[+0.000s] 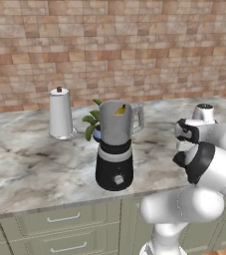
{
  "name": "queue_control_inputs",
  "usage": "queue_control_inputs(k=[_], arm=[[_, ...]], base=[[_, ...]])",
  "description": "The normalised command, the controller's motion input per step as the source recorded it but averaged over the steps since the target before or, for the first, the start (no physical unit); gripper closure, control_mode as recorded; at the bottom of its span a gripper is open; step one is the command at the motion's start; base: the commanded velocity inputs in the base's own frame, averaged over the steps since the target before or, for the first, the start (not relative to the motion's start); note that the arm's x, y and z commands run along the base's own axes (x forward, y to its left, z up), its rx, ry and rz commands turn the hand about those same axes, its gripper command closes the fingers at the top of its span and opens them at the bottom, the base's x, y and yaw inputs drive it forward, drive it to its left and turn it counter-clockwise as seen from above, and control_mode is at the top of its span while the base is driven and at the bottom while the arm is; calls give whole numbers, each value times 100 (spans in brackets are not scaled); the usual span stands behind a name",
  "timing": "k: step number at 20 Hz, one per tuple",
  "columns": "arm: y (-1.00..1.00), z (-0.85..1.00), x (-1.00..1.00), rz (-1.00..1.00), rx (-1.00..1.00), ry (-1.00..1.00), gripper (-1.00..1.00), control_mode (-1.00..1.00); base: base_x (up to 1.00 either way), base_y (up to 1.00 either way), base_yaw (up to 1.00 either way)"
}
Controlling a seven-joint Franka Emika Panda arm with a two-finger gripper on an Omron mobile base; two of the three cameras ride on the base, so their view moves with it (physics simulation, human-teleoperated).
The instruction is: Open the blender lid, put the banana in the blender, close the lid, and start the blender.
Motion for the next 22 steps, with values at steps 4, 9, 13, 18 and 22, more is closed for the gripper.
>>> queue_control_inputs(k=[4,9,13,18,22], arm=[[0,-33,31,0,4,0,-100,-100],[0,-30,24,0,5,0,-100,-100],[0,-23,15,0,5,0,-100,-100],[0,-14,11,0,4,0,-100,-100],[0,-15,1,0,3,0,-100,-100]], base=[[0,0,0],[0,0,0],[0,0,0],[0,0,0],[0,0,0]])
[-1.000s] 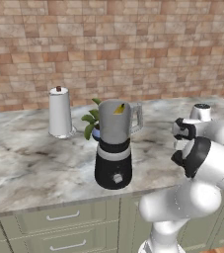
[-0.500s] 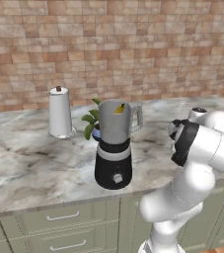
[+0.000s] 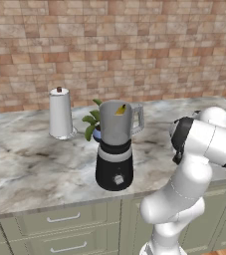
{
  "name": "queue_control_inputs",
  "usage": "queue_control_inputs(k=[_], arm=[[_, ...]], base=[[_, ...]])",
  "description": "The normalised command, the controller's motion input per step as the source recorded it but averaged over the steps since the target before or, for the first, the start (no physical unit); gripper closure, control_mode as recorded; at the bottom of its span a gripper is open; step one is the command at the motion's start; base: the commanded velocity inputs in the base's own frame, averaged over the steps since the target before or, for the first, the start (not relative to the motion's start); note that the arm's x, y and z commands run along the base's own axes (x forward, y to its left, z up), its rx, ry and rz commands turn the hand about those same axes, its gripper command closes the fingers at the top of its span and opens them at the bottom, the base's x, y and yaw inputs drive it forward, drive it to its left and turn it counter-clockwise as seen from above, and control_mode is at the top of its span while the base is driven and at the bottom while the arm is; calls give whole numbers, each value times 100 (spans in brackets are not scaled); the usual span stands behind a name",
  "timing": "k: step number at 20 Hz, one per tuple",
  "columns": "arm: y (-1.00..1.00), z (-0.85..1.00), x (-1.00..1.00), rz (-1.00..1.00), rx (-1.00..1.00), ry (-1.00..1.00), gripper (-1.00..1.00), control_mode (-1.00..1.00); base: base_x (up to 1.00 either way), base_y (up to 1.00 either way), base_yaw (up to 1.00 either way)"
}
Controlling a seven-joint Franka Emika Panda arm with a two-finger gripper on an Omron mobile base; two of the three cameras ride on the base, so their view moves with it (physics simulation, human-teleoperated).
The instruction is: Open the blender lid, put the banana in the blender, close the lid, and start the blender.
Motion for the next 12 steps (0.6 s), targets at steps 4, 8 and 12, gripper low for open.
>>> queue_control_inputs(k=[4,8,12], arm=[[0,-32,0,0,0,0,100,-100],[0,-26,0,0,0,0,100,-100],[0,-6,0,0,3,-4,100,-100]], base=[[0,0,0],[0,0,0],[0,0,0]])
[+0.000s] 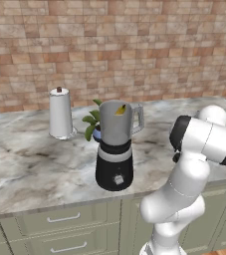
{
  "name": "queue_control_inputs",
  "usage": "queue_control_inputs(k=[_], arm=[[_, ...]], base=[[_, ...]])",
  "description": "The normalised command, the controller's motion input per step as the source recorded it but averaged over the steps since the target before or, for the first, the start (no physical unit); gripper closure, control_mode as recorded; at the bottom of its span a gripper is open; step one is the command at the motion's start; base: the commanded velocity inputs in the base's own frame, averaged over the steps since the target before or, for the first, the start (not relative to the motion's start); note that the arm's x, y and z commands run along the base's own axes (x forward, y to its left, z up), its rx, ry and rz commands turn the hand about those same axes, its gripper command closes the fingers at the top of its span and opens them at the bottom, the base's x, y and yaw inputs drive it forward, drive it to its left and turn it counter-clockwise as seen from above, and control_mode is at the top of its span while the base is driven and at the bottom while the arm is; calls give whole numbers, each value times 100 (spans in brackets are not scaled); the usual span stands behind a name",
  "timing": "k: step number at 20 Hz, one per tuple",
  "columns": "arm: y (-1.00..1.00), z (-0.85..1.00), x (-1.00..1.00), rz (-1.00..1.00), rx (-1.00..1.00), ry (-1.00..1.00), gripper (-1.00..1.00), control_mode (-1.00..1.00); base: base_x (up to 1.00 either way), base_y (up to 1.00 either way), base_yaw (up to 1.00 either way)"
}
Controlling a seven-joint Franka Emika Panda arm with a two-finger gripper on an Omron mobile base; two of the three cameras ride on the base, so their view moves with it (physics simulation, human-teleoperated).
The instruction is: Open the blender lid, put the banana in the blender, close the lid, and start the blender.
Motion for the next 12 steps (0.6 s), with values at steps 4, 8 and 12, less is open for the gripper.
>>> queue_control_inputs(k=[4,8,12], arm=[[0,0,0,1,2,-9,100,-100],[0,36,0,1,1,-16,100,-100],[1,30,-2,0,0,-7,100,-100]], base=[[0,0,0],[0,0,0],[0,0,0]])
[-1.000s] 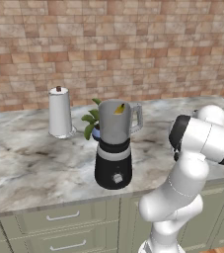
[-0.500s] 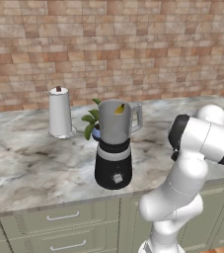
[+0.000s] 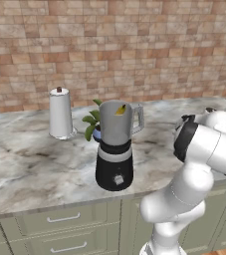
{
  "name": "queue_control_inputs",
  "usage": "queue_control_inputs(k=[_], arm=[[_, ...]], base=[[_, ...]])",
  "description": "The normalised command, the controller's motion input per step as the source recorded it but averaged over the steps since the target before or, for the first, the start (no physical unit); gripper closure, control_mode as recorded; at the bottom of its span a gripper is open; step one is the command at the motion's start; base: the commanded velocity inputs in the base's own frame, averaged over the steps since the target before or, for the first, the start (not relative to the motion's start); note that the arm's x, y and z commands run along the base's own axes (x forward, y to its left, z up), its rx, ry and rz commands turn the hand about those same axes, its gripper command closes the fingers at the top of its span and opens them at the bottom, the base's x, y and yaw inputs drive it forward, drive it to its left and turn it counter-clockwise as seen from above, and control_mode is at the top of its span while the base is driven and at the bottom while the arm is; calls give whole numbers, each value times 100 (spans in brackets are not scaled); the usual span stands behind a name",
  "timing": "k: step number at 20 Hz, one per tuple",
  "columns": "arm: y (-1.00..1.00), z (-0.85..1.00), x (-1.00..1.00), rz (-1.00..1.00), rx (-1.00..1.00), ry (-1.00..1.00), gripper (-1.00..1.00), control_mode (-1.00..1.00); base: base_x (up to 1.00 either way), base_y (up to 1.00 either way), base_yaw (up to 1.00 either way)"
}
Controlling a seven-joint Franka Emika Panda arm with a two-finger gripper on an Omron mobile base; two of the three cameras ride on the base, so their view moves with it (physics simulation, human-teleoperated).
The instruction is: Open the blender lid, put the banana in the blender, close the lid, and start the blender.
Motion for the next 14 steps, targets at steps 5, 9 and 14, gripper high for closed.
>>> queue_control_inputs(k=[5,9,14], arm=[[1,4,-3,1,0,0,100,-100],[0,67,-32,0,0,-18,100,-100],[0,93,-21,0,0,-14,100,-100]], base=[[0,0,0],[0,0,0],[0,0,0]])
